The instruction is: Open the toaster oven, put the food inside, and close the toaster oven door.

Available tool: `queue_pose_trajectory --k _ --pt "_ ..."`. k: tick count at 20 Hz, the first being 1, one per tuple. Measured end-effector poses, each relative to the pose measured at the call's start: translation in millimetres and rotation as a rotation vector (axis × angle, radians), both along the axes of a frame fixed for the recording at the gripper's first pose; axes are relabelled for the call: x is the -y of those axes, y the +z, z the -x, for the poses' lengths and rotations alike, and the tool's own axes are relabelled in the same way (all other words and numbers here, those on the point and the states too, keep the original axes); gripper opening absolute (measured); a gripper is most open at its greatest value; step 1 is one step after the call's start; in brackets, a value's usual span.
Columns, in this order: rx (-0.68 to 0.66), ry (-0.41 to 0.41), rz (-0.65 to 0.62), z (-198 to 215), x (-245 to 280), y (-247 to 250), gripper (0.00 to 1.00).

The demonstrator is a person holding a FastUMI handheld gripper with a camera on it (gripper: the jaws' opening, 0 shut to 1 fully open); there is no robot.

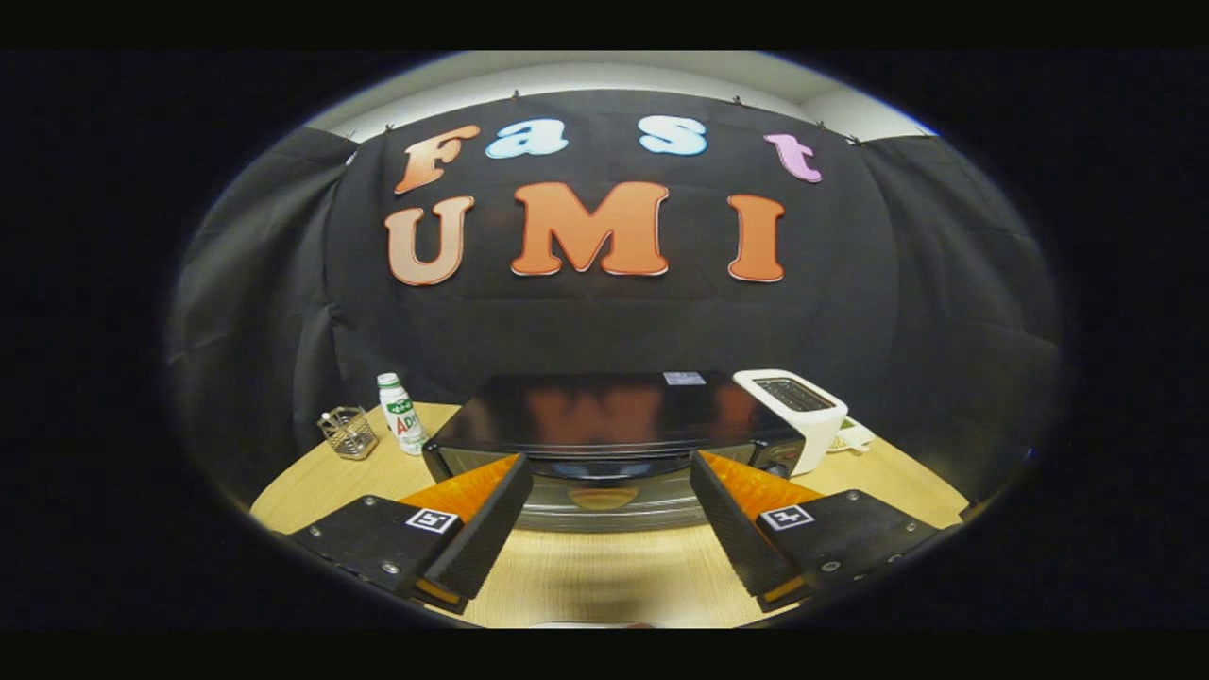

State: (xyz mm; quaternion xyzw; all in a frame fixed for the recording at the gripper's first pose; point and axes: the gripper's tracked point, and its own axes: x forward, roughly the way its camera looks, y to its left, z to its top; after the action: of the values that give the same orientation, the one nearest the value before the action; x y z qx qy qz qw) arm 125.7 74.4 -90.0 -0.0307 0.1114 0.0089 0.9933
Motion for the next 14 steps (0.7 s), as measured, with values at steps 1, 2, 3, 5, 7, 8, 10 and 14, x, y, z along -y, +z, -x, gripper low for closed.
queue_pose_trajectory --k 1,2,3,5,7,8,10,14 --pt "0.011 0.002 -0.002 5 1 10 1.0" --pt "0.025 0.001 0.002 11 6 20 1.0" --pt "0.042 0.0 0.007 17 9 31 1.0" --pt "0.078 0.001 0.015 31 14 52 1.0" --pt "0.1 -0.002 0.007 46 21 69 1.0" --pt "0.107 0.002 0.001 54 23 75 1.0" --pt "0.119 0.02 -0.009 70 26 84 1.0" --pt "0.144 0.029 0.007 103 39 99 1.0"
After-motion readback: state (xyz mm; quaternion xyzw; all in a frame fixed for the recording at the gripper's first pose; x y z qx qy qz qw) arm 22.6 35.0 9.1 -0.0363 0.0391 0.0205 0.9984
